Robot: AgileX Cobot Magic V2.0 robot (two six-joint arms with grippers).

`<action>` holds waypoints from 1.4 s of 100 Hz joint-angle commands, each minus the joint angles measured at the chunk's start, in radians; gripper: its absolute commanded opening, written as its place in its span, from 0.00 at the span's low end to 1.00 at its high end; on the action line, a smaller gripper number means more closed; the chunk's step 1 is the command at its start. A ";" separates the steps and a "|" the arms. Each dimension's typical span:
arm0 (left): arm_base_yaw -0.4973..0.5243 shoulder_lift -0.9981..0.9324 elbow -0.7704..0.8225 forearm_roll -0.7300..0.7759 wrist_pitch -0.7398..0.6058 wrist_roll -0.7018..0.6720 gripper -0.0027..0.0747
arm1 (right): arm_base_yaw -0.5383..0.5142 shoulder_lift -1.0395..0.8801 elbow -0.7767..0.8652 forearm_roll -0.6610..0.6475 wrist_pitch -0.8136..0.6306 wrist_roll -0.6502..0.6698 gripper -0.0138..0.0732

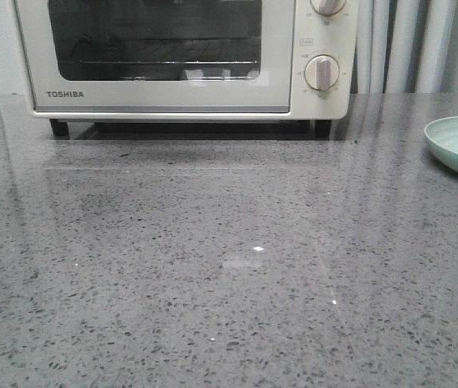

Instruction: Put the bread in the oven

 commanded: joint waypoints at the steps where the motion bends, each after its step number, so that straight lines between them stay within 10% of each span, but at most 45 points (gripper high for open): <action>1: 0.015 -0.035 -0.038 0.001 -0.109 0.002 0.01 | -0.006 0.017 -0.036 0.008 -0.056 -0.011 0.08; 92: 0.015 0.055 -0.022 0.004 0.005 0.002 0.01 | -0.006 0.017 -0.036 0.010 -0.053 -0.011 0.08; 140: -0.079 -0.171 0.535 -0.153 -0.205 -0.005 0.01 | -0.006 0.015 -0.036 0.014 -0.043 -0.011 0.08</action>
